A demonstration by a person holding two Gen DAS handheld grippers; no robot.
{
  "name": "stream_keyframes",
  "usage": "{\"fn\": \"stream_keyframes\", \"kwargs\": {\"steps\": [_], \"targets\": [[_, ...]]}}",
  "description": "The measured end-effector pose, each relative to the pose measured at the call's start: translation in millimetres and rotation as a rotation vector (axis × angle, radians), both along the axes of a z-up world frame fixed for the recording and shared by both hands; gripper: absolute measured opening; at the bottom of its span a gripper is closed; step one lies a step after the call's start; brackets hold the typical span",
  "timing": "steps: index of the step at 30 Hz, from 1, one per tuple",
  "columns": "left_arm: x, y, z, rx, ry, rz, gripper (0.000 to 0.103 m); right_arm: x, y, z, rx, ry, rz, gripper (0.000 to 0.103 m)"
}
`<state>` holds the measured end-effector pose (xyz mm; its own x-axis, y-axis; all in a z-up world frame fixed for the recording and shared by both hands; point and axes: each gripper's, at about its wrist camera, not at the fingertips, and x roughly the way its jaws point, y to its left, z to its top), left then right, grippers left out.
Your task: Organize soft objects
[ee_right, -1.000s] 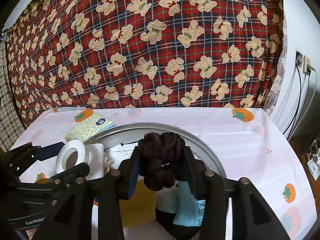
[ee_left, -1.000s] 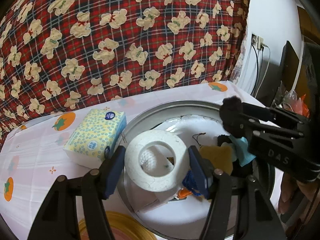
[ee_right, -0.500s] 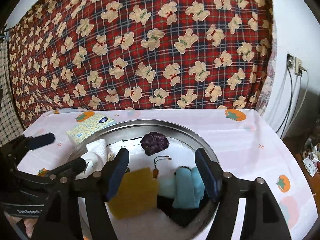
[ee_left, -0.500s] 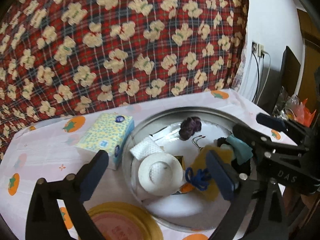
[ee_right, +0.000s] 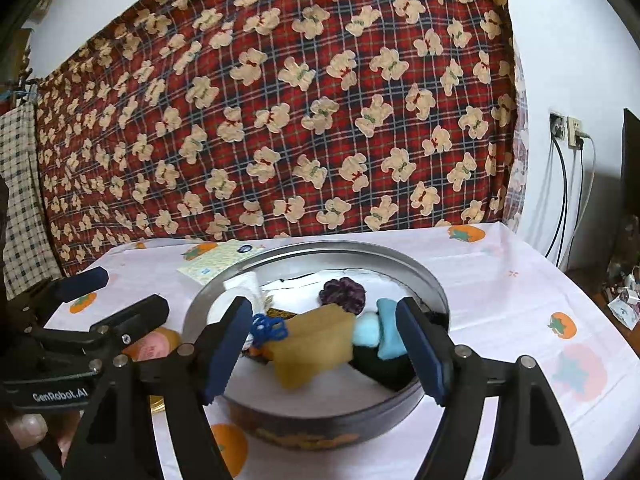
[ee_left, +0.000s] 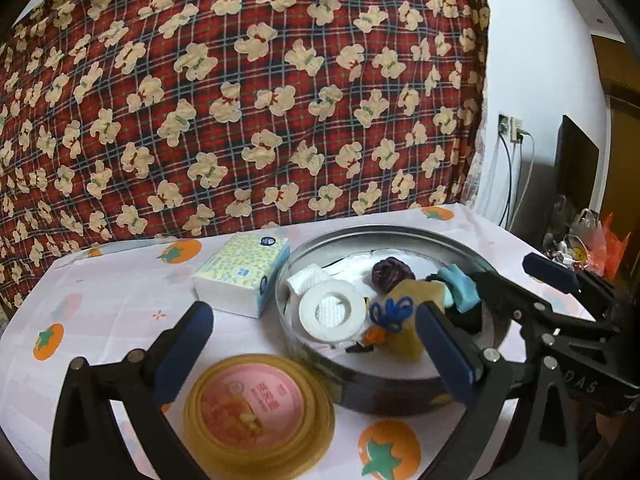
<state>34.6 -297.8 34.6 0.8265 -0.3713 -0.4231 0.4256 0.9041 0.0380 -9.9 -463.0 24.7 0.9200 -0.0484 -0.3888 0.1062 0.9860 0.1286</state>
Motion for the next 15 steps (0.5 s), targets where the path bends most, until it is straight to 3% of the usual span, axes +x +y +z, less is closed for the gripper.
{"fn": "stream_keyframes", "kwargs": {"steps": [5, 15], "targets": [[-7.5, 6.0, 0.4, -0.003, -0.025, 0.013, 0.102, -11.8, 6.8, 3.9, -0.016, -0.042, -0.02, 0.077], [-9.8, 16.2, -2.8, -0.014, -0.027, 0.035, 0.102, -10.8, 14.4, 3.4, -0.018, -0.038, -0.009, 0.077]]}}
